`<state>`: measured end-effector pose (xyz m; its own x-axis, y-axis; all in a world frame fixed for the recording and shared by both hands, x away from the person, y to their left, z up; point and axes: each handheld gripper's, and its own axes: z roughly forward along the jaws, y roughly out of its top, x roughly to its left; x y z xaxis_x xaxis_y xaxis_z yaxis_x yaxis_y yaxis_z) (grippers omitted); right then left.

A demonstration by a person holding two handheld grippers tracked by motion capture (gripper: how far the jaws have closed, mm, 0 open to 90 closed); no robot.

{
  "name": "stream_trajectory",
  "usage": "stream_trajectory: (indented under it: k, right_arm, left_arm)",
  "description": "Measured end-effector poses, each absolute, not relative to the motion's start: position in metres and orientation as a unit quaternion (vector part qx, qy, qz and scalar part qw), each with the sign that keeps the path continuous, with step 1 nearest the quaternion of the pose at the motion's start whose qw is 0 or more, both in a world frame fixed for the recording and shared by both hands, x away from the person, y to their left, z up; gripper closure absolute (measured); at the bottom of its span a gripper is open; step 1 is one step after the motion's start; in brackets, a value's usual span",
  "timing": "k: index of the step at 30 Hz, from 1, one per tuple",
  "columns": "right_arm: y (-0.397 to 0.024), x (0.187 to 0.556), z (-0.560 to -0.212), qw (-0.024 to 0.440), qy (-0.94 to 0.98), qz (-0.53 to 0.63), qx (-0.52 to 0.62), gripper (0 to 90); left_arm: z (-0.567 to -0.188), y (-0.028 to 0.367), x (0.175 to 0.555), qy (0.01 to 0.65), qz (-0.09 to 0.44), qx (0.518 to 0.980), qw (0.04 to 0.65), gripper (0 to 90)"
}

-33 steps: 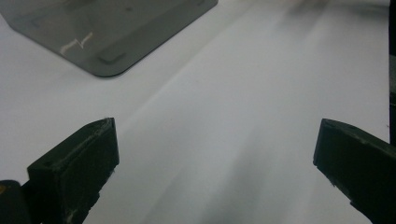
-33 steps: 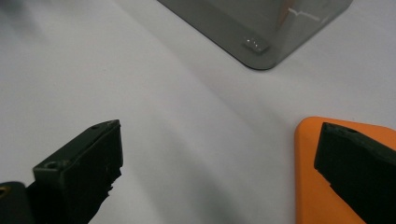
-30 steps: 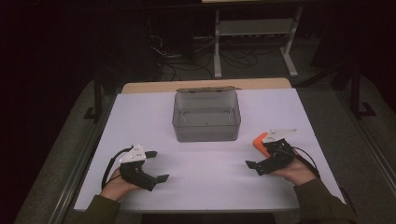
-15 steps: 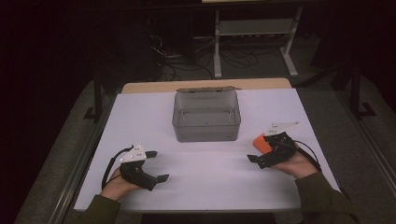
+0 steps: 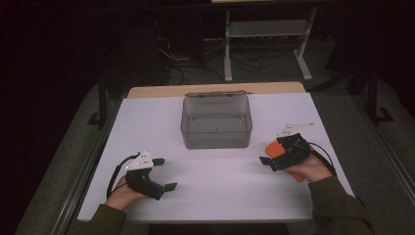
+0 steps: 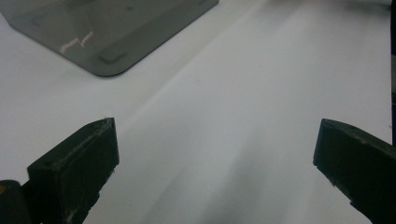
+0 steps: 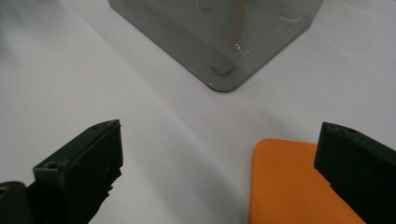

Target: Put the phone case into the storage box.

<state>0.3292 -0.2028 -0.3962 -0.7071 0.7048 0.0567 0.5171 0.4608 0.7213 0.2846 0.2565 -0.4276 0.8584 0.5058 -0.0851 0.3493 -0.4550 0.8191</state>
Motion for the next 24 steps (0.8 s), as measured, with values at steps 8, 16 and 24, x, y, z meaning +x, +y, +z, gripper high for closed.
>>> stream_trajectory:
  k: [8,16,24]
  right_arm:
    - [-0.207,0.331,-0.4,0.122,0.85,0.364,0.362,0.9]
    - [-0.216,0.333,-0.401,0.124,0.846,0.361,0.372,0.9]
    - [-0.226,0.334,-0.401,0.129,0.842,0.358,0.382,1.0]
  left_arm:
    - [-0.428,0.256,0.285,0.249,0.085,0.85,0.456,0.0]
    - [-0.428,0.256,0.285,0.25,0.084,0.849,0.457,0.0]
    - [-0.428,0.256,0.285,0.25,0.085,0.849,0.457,0.0]
